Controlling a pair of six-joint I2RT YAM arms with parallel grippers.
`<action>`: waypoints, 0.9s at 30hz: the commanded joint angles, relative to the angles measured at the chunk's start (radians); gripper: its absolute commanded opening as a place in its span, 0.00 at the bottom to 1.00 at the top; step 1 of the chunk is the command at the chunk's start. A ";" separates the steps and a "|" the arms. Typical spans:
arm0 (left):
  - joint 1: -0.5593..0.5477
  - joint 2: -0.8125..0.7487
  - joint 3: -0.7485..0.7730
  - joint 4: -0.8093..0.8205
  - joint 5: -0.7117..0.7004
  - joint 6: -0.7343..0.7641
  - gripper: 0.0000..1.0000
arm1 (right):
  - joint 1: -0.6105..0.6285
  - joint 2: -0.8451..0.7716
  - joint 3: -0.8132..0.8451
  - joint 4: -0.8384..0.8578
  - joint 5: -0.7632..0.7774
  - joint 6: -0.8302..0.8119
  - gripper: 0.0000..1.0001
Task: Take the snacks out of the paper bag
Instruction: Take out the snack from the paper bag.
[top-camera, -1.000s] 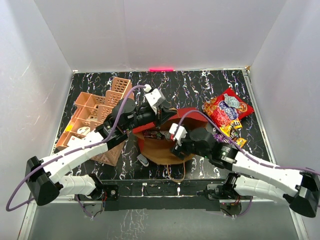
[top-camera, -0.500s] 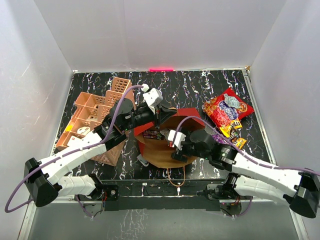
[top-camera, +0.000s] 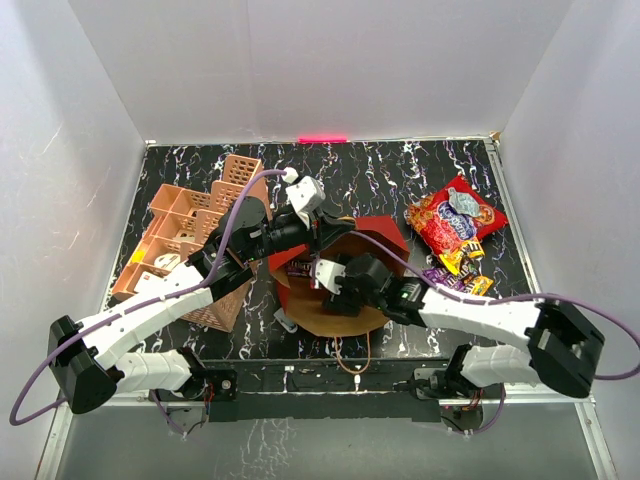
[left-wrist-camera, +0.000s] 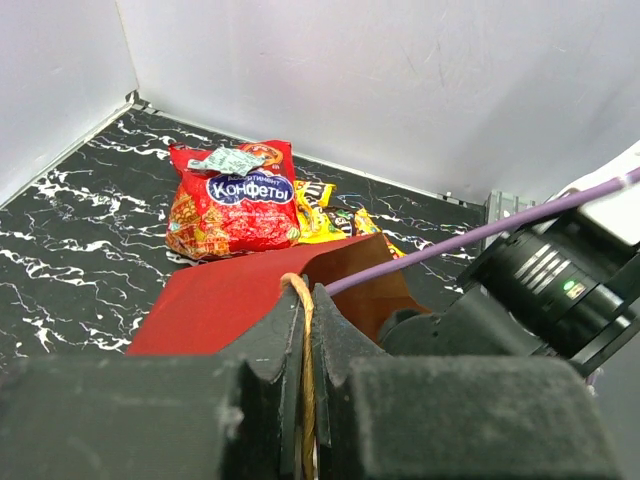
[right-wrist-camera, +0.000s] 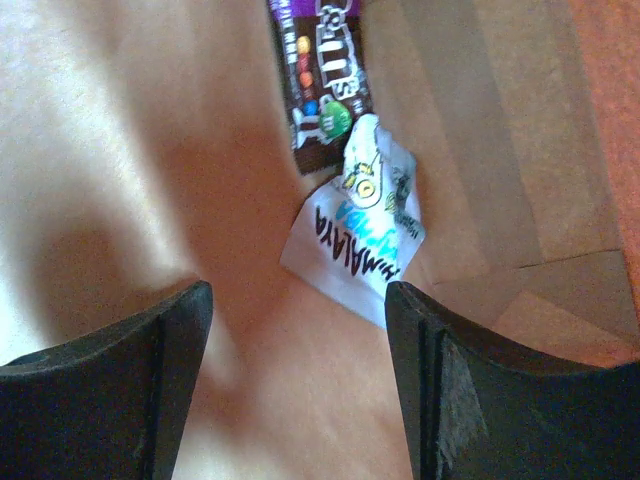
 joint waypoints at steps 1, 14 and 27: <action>-0.002 -0.034 0.024 0.052 0.028 -0.014 0.00 | 0.005 0.098 0.025 0.257 0.165 0.108 0.73; -0.002 -0.036 0.022 0.052 0.024 -0.005 0.00 | 0.004 0.409 0.030 0.629 0.411 0.170 0.80; -0.003 -0.039 0.018 0.045 0.008 0.013 0.00 | 0.002 0.525 0.043 0.651 0.468 0.172 0.55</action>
